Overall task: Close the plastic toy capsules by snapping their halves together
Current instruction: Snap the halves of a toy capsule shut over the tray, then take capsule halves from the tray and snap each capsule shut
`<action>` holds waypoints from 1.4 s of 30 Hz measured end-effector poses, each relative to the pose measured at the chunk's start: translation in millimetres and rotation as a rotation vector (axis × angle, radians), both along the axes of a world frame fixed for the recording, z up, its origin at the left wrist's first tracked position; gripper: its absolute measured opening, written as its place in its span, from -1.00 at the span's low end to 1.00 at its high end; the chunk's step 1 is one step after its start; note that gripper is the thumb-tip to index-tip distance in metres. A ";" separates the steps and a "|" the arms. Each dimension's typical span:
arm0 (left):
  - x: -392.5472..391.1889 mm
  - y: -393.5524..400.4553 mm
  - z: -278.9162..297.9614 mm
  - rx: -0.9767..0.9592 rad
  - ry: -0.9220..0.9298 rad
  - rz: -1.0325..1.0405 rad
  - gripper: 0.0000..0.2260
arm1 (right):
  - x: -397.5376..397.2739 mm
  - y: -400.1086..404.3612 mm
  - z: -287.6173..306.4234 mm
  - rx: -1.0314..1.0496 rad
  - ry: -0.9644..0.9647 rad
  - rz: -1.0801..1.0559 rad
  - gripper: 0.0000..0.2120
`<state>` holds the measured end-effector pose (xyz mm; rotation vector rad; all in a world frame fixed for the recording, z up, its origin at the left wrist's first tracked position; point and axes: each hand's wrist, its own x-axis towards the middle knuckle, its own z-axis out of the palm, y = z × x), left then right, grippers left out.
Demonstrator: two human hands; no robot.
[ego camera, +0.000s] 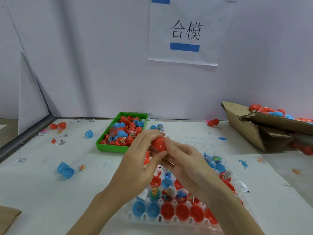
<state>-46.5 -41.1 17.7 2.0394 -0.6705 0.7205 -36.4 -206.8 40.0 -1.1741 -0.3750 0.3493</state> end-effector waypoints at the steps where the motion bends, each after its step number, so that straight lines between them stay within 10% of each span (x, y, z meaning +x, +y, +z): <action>1: 0.7 0.7 -1.2 0.023 0.013 0.018 -0.71 | 0.7 -1.3 0.3 -0.079 -0.051 -0.072 -0.62; 7: 3.0 -2.0 -7.1 0.140 0.147 0.100 -0.38 | 3.4 -11.8 3.5 -0.366 -0.201 -0.263 -0.79; 16: 5.4 2.1 -8.5 0.157 0.224 0.182 -0.56 | 71.2 -77.0 46.8 0.310 0.322 -0.410 -0.72; 27: 13.6 12.4 -15.8 0.191 0.179 0.323 -0.93 | 111.2 25.7 23.8 -0.578 0.053 -0.371 -0.63; 42: 29.0 33.4 -27.6 0.089 0.337 0.369 -0.90 | 50.2 -24.1 0.7 -0.824 -0.480 -0.522 -0.84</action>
